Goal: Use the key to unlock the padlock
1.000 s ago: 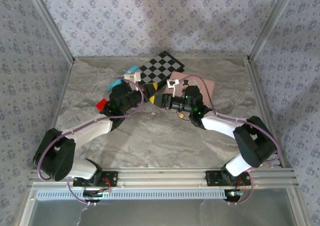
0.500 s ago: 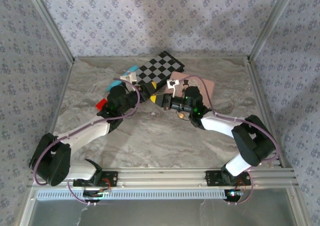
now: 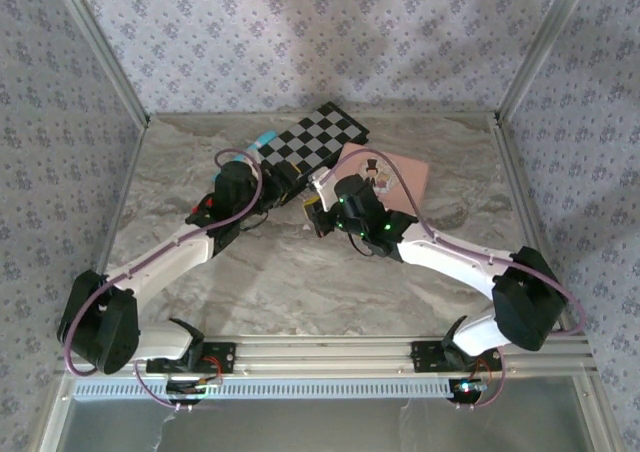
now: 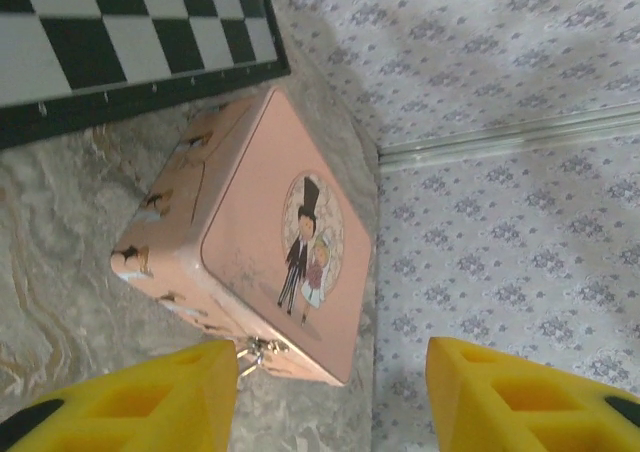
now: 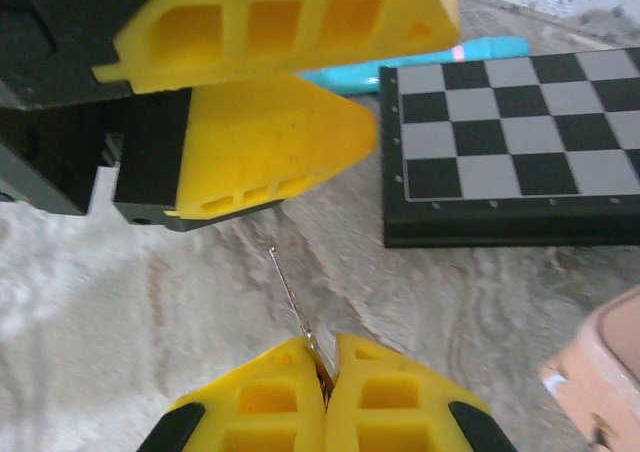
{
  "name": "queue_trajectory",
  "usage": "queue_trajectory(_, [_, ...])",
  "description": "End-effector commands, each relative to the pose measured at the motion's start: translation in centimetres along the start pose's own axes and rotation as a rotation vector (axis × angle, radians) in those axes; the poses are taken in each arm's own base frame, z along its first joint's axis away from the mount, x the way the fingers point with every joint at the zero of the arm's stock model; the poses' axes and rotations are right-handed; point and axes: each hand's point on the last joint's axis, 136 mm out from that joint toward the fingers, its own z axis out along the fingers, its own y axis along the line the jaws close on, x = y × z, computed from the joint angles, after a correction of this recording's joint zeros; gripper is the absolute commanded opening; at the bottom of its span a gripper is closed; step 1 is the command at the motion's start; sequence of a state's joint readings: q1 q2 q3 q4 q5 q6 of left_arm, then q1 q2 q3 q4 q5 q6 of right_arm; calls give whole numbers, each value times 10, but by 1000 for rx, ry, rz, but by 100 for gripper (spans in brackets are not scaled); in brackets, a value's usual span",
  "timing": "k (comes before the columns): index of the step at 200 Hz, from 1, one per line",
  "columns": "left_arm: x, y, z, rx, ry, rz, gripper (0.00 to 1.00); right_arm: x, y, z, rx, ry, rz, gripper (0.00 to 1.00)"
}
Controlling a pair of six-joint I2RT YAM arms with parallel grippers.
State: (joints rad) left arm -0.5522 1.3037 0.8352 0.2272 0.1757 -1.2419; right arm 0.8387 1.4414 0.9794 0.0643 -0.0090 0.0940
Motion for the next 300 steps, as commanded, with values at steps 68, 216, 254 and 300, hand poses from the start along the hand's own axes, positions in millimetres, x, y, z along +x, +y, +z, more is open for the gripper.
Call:
queue_trajectory(68, [29,3,7,7,80,-143,40,-9,-21,-1,212,16,-189,0])
queue_trajectory(216, [28,5,19,0,84,-97,0,-10,-2,4,161,17,-228,5])
queue_trajectory(254, [4,-15,22,96,43,115,0,-17,-17,-17,-7,-39,47,49])
queue_trajectory(300, [-2,-57,15,277,17,414,0,-34,-53,-47,-218,-209,485,58])
